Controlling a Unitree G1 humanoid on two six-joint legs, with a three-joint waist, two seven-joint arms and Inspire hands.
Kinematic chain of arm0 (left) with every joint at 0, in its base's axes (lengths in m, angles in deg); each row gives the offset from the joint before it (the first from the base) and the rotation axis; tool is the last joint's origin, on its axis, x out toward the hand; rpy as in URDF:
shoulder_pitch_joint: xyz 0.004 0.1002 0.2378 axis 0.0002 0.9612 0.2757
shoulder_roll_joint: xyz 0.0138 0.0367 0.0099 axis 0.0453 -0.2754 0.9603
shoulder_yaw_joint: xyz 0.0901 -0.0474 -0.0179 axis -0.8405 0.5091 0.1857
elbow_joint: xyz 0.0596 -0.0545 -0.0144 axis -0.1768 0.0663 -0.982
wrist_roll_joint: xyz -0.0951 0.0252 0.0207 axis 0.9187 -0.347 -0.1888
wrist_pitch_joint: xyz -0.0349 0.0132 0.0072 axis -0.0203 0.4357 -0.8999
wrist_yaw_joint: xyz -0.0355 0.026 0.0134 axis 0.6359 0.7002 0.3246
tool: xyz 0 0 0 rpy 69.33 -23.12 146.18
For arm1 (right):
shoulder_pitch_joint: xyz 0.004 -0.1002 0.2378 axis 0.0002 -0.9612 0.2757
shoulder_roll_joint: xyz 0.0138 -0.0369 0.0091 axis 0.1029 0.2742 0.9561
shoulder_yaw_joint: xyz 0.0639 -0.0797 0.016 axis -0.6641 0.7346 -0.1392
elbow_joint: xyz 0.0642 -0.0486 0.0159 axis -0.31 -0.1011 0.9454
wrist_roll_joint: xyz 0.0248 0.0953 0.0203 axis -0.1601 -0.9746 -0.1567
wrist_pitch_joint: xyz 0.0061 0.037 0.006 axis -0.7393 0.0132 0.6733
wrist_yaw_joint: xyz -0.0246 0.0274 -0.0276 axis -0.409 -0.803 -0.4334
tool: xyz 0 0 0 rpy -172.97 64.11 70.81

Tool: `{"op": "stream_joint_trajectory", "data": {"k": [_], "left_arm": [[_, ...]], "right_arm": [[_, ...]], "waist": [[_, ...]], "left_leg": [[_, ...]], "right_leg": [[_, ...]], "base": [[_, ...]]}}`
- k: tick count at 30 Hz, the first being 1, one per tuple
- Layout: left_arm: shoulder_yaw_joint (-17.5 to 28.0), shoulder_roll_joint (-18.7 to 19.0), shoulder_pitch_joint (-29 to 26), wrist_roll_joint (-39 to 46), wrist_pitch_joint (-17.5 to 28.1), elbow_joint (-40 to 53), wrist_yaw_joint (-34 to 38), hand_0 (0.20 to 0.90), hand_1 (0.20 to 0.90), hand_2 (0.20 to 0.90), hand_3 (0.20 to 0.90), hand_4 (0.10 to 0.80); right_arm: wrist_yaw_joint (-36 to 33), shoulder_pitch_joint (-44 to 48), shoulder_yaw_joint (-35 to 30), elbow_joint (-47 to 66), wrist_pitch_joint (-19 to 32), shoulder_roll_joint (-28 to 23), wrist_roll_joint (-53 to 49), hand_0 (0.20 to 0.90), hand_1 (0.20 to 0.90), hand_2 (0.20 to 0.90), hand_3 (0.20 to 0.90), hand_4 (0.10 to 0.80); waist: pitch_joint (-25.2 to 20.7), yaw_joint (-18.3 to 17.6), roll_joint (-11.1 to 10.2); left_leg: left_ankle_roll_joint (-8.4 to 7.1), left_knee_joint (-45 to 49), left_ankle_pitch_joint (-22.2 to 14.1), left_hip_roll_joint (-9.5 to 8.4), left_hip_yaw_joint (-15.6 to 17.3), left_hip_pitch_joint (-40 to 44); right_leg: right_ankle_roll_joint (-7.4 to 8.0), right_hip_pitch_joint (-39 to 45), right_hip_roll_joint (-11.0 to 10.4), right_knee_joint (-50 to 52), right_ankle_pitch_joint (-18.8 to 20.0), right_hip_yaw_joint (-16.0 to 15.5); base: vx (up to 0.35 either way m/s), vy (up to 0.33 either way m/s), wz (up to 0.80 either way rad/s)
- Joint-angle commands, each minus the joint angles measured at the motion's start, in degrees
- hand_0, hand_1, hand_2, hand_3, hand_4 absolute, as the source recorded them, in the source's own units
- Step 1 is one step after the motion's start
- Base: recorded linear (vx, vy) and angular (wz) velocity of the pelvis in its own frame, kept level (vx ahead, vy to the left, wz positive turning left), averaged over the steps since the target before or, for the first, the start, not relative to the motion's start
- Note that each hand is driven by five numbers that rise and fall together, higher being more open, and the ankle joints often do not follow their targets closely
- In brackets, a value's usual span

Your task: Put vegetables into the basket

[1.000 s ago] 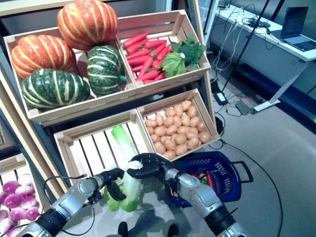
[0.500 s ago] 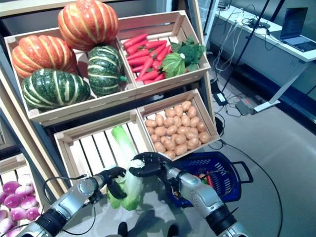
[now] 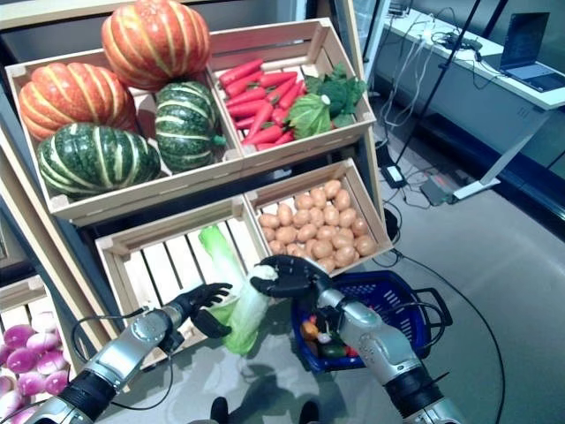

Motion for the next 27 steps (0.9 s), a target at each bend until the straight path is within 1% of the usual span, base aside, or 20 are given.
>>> {"op": "stream_joint_trajectory", "data": {"k": [1,8,11,17,21,23,27], "left_arm": [[2.7,0.6,-5.1,1.7,5.8,-1.1,2.3,0.9,0.9,0.9,0.9,0.8],[3.3,0.0,-4.7,2.1,6.7,-3.7,3.3,0.9,0.9,0.9,0.9,0.8],[3.8,-0.3,-4.4,2.1,6.9,-4.3,3.6,0.9,0.9,0.9,0.9,0.8],[4.4,-0.2,-3.2,2.9,7.4,-4.8,4.7,0.9,0.9,0.9,0.9,0.8],[5.0,-0.2,-2.7,3.6,7.3,-4.6,5.6,0.9,0.9,0.9,0.9,0.8],[5.2,-0.1,-2.2,3.7,7.5,-4.4,6.1,0.9,0.9,0.9,0.9,0.8],[5.4,0.1,-1.8,3.8,7.5,-4.2,6.5,0.9,0.9,0.9,0.9,0.8]], "right_arm": [[-1.0,3.5,-7.5,9.7,9.0,0.0,-7.4,0.3,0.3,0.3,0.3,0.4],[-4.7,4.1,-13.2,8.5,12.6,-0.5,-7.6,0.3,0.3,0.3,0.3,0.4],[-7.7,3.9,-16.4,8.2,14.4,-0.7,-5.3,0.3,0.3,0.3,0.3,0.4],[-11.5,2.6,-21.0,7.7,14.9,-2.3,-1.7,0.3,0.3,0.3,0.3,0.4],[-13.9,1.4,-23.3,7.3,16.1,-2.9,-1.3,0.3,0.3,0.3,0.3,0.4],[-15.3,0.1,-24.9,6.9,17.3,-3.3,-1.2,0.3,0.3,0.3,0.3,0.4],[-17.6,-0.6,-26.9,6.0,17.6,-4.3,-0.3,0.3,0.3,0.3,0.3,0.4]], "waist": [[-1.4,-0.3,-1.8],[-1.3,-0.9,-1.8],[-1.3,-1.2,-1.9],[-1.2,-2.0,-2.0],[-0.7,-2.5,-2.1],[-0.3,-2.7,-2.1],[0.3,-3.1,-2.4]], "left_leg": [[-0.01,0.1,-4.4,-0.7,-1.2,1.3],[0.09,0.1,-4.5,-0.37,-0.6,1.3],[0.11,0.1,-4.6,-0.19,-0.3,1.2],[0.27,0.1,-4.6,-0.01,0.5,1.0],[0.46,0.1,-4.1,0.06,1.0,0.6],[0.39,0.1,-4.5,0.3,1.2,0.7],[0.29,0.1,-4.4,0.56,1.5,0.1]], "right_leg": [[1.89,1.4,-1.3,0.1,-0.3,0.6],[1.65,1.4,-1.0,0.1,-0.5,1.0],[1.55,1.2,-0.8,0.1,-0.6,1.3],[1.36,1.0,-0.5,0.1,-0.7,1.9],[1.1,0.5,-0.4,0.1,-0.2,2.6],[1.17,0.5,-0.2,0.1,-0.6,2.9],[1.09,-0.1,0.0,0.1,-0.5,3.4]], "base": [[0.0,0.0,0.0],[0.0,0.0,0.0],[0.0,0.0,0.0],[0.007,-0.007,-0.09],[0.001,-0.003,-0.02],[-0.011,-0.031,-0.07],[-0.031,-0.033,-0.12]]}}
